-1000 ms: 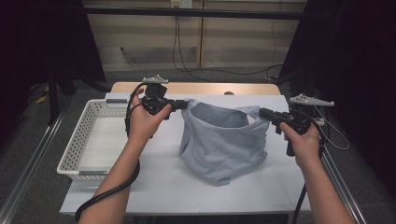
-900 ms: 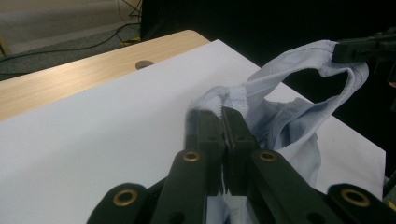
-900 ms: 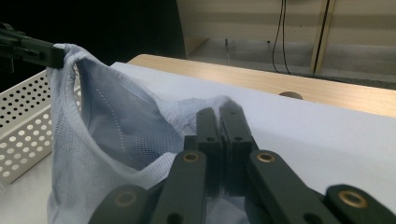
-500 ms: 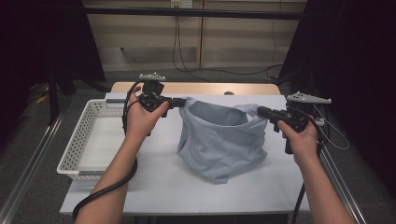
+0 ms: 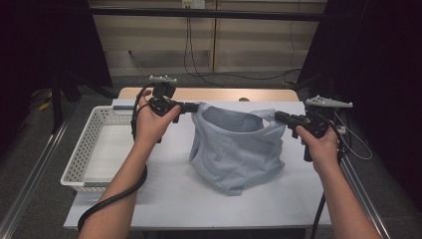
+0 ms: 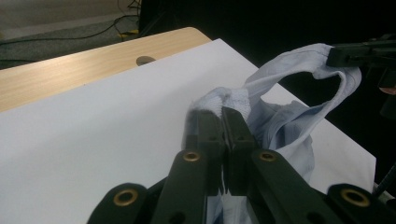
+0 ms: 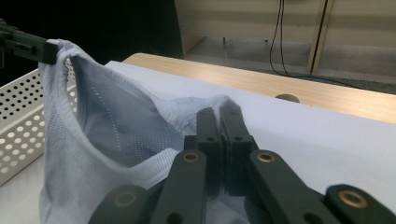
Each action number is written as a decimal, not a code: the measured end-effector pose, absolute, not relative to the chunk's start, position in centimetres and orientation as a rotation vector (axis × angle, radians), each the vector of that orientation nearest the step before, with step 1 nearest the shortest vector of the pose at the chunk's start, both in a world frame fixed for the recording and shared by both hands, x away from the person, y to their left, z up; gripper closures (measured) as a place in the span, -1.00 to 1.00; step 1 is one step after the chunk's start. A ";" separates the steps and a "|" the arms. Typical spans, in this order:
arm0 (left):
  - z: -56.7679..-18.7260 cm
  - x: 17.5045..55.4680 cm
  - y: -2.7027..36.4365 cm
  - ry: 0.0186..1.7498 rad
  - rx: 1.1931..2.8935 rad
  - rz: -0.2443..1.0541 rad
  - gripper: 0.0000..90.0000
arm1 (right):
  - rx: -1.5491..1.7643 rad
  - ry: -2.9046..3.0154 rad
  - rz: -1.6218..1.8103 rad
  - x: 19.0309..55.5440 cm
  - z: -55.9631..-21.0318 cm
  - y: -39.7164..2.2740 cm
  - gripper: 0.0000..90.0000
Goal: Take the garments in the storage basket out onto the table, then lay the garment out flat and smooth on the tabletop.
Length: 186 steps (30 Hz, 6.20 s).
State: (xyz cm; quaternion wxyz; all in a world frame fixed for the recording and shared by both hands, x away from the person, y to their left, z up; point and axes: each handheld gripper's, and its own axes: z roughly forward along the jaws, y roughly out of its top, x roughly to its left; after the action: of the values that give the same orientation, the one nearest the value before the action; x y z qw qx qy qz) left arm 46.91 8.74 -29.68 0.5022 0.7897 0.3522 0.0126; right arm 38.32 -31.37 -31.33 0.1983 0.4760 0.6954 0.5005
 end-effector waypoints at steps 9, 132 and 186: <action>-28.7 47.0 9.3 0.856 1.896 0.045 0.96 | 1.310 1.948 1.390 38.9 -30.6 -31.3 0.97; -41.1 43.3 4.3 0.817 2.087 0.048 -0.67 | 1.430 2.122 0.965 37.5 -45.4 -32.5 0.95; -41.7 42.1 4.8 0.831 2.096 0.047 -0.69 | 1.384 2.054 1.068 33.9 -43.4 -33.3 0.86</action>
State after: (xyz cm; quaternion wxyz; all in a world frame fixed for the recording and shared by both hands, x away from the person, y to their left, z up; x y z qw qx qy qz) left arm 42.05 4.79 -41.73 0.4289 0.8396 0.3329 0.0186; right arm 33.92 -33.32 -43.39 0.2206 0.5004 0.7427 0.3864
